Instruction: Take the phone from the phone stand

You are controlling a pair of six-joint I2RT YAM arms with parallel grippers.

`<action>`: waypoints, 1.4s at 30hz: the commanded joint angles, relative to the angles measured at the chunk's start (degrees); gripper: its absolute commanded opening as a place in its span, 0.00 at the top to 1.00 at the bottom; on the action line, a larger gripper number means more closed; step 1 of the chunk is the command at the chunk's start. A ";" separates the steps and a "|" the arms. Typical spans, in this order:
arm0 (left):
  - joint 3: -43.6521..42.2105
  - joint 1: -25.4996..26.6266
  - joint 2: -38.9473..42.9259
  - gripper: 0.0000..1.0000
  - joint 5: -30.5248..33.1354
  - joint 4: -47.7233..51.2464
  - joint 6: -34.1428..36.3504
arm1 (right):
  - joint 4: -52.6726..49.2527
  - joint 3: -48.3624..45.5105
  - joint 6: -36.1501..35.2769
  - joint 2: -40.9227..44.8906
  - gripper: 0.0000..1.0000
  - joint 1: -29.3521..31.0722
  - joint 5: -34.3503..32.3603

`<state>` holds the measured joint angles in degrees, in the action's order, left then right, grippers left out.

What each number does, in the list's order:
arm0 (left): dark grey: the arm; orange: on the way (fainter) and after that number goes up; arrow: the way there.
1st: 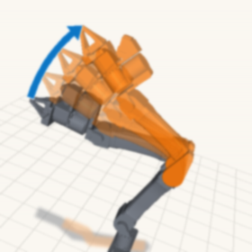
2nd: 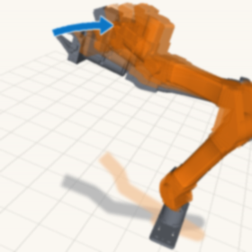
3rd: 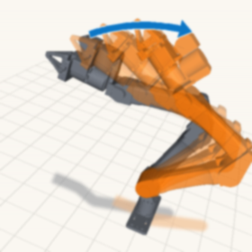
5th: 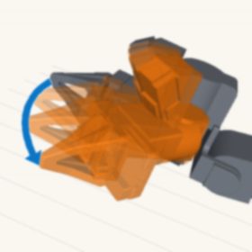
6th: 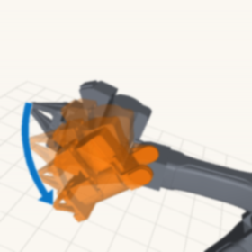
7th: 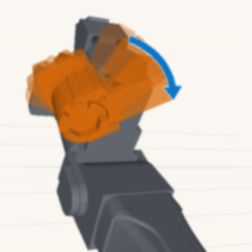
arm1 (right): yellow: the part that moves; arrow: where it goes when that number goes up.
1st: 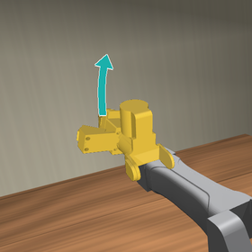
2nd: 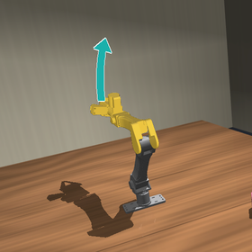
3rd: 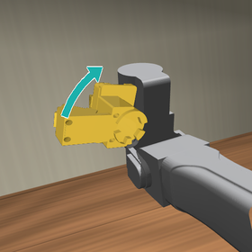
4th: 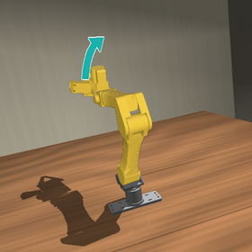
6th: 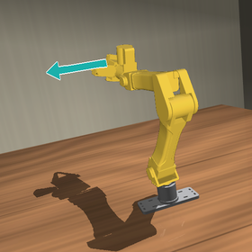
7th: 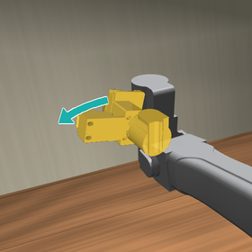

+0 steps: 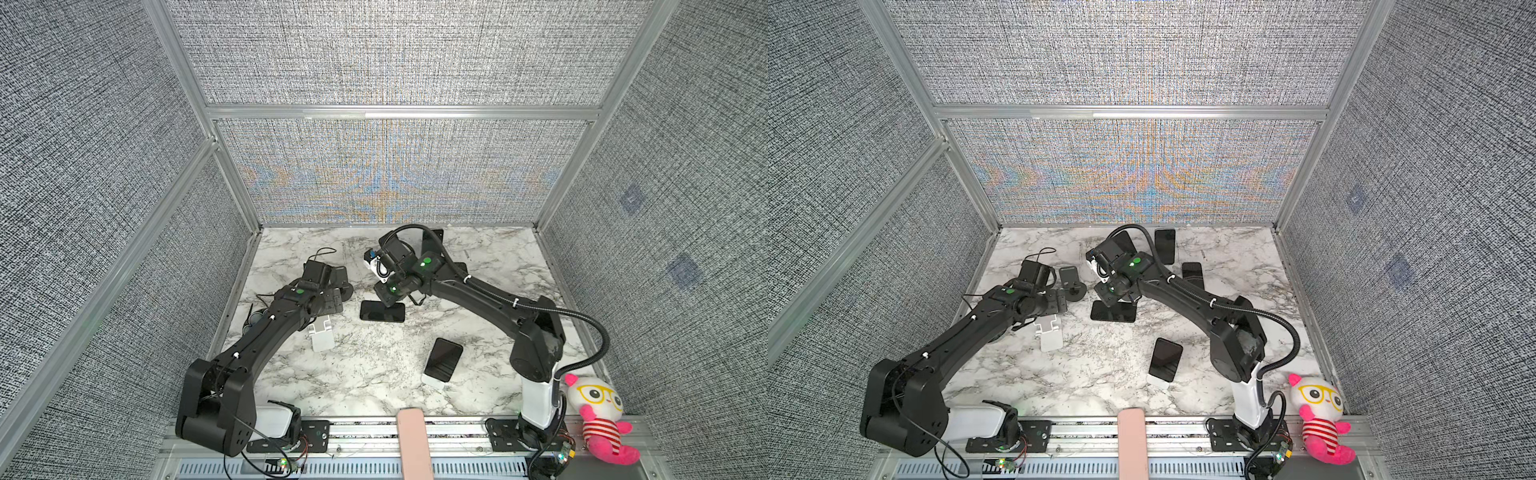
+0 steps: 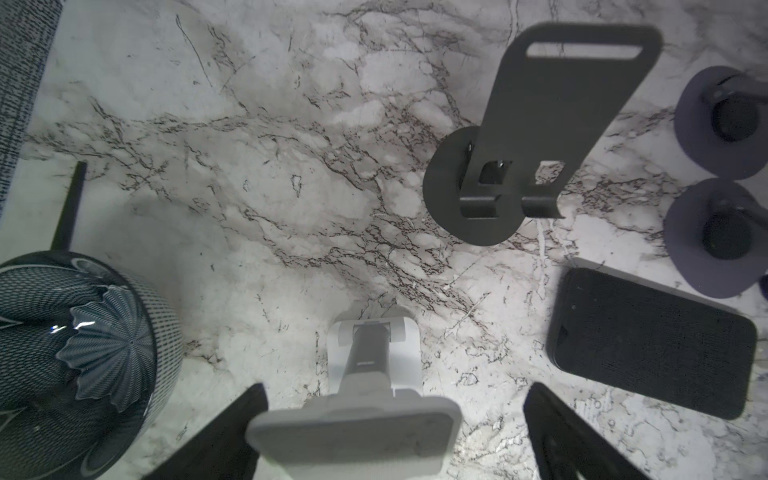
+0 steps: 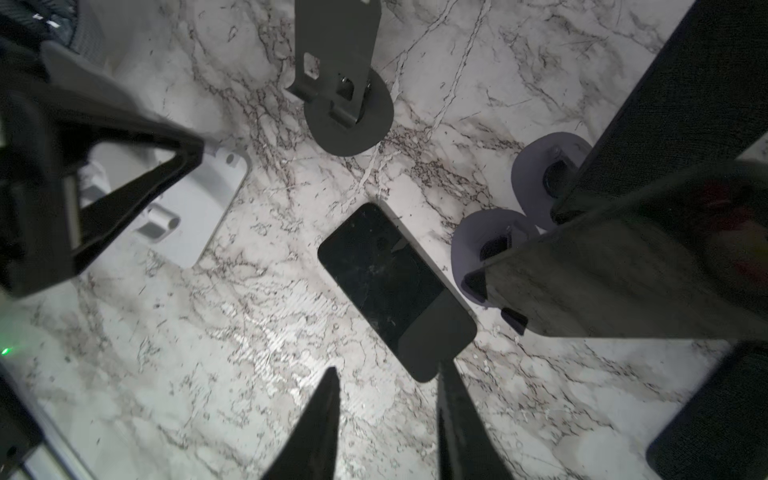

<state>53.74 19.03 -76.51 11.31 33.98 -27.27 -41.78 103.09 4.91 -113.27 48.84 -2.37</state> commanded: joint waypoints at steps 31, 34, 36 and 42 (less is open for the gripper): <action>0.58 0.04 18.25 0.02 -2.65 1.18 4.75 | 3.14 11.13 8.19 -25.22 1.00 -0.98 -12.85; 0.36 0.01 18.41 0.02 -2.54 0.95 4.76 | 4.59 6.50 9.02 -22.48 1.00 -0.08 -12.03; 0.26 0.05 18.41 0.02 -2.44 0.80 4.68 | 5.03 3.70 9.78 -20.87 1.00 0.69 -11.63; -0.12 0.05 18.47 0.02 -2.61 0.60 4.32 | 4.99 -2.47 12.24 -17.00 1.00 3.13 -9.66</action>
<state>53.80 19.05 -58.28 8.88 35.64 -22.61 -34.04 102.48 15.11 -131.24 51.05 -14.48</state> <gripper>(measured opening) 0.982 0.068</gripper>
